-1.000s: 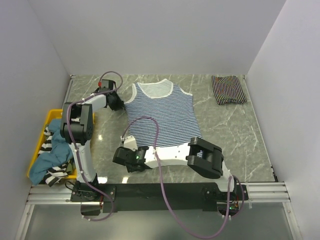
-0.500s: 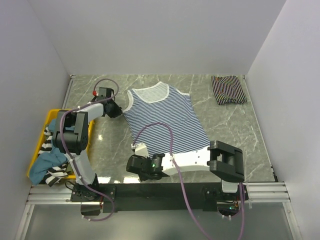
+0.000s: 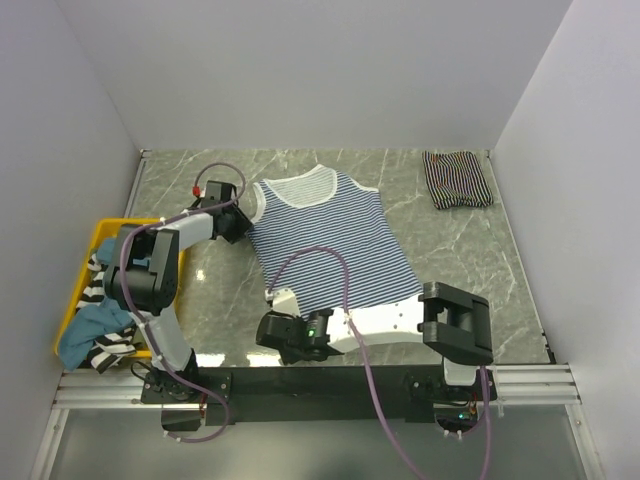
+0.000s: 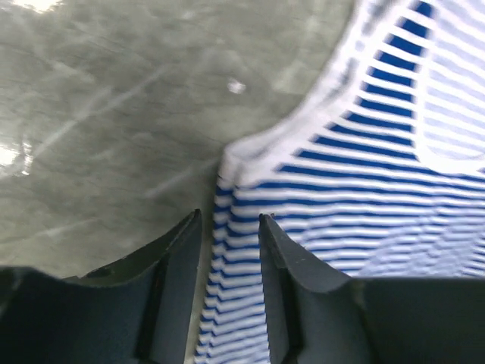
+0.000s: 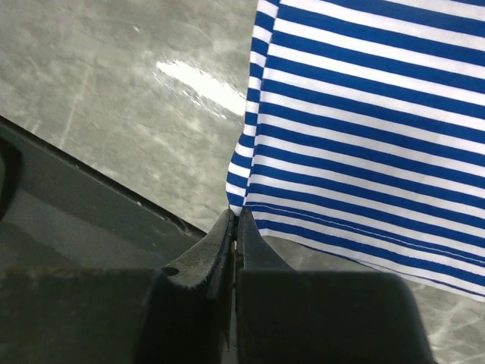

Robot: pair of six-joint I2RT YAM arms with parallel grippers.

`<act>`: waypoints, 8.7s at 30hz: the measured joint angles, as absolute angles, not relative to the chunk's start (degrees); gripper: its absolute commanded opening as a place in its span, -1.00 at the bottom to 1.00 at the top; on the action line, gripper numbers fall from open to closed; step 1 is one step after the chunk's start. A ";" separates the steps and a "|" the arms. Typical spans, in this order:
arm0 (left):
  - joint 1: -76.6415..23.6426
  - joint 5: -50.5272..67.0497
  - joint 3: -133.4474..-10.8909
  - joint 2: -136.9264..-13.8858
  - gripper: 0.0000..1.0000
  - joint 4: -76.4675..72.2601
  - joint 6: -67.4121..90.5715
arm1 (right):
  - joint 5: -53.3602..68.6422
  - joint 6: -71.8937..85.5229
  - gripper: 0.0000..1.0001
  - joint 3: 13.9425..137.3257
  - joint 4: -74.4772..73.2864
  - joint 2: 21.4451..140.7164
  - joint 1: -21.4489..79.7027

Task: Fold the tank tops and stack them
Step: Fold the tank top

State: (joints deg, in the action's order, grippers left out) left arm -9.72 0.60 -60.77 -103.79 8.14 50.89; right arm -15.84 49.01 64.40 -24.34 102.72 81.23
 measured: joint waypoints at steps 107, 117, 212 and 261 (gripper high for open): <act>-6.31 -8.67 -90.72 -121.91 -0.28 21.10 48.58 | -0.89 44.62 -0.10 83.42 -16.21 119.61 74.63; -7.22 -2.85 -91.31 -117.45 -0.11 20.38 46.09 | -4.25 45.32 -0.01 66.13 -13.15 97.91 63.11; -78.48 -14.02 -58.76 -99.26 -0.07 5.74 52.23 | 17.67 43.16 -1.00 57.74 2.07 106.32 5.32; -86.83 -28.36 -73.80 -113.01 -0.99 17.76 51.42 | 21.21 41.65 -1.00 64.03 -0.75 109.14 3.86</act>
State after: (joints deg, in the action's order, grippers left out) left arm -86.83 -28.36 -73.80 -113.01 17.76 51.42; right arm 21.21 41.65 64.03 -0.75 109.14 3.86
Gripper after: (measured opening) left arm 0.028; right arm 0.007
